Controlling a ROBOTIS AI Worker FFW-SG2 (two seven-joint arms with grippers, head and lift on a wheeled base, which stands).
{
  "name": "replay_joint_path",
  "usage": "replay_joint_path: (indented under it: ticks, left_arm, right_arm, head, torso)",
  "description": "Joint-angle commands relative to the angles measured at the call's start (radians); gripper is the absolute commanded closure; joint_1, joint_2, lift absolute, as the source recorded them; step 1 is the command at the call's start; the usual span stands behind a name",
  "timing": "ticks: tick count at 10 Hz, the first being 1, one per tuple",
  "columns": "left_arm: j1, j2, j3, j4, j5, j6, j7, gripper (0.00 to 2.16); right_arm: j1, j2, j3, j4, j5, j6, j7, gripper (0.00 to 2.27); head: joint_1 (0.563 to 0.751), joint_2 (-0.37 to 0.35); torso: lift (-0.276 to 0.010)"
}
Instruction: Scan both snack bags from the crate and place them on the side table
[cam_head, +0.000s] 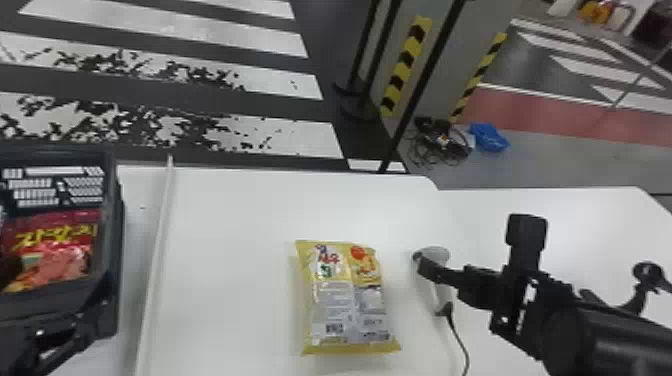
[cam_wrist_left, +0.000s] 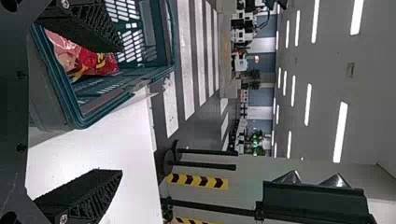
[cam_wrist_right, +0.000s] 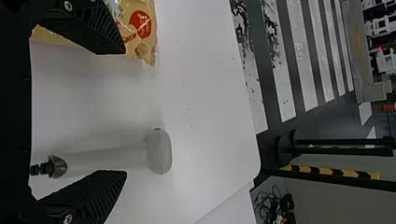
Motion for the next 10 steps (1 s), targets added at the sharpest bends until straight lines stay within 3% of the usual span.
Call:
replay_joint_path:
  ticks: [1,3,5,10]
  left_arm:
    - [0.003,0.000,0.004,0.001,0.001,-0.003,0.000,0.07]
    - [0.003,0.000,0.006,0.005,0.006,-0.003,0.000,0.07]
    - [0.000,0.002,0.006,0.011,0.009,-0.003,0.000,0.07]
    - [-0.007,0.002,0.003,0.024,0.010,-0.003,0.000,0.07]
  right_arm:
    - [0.028,0.044,0.017,-0.060,-0.075,0.036,0.002,0.08]
    - [0.039,0.068,0.021,-0.076,-0.133,0.131,0.016,0.08]
    - [0.048,0.067,0.007,-0.068,-0.170,0.226,0.040,0.08]
    - [0.025,0.024,-0.011,0.073,-0.193,0.294,0.193,0.08]
  head:
    - [0.695,-0.312]
    - [0.695,-0.234]
    - [0.695,-0.199]
    - [0.695,-0.160]
  torso:
    - [-0.095]
    - [-0.095]
    - [-0.095]
    - [-0.095]
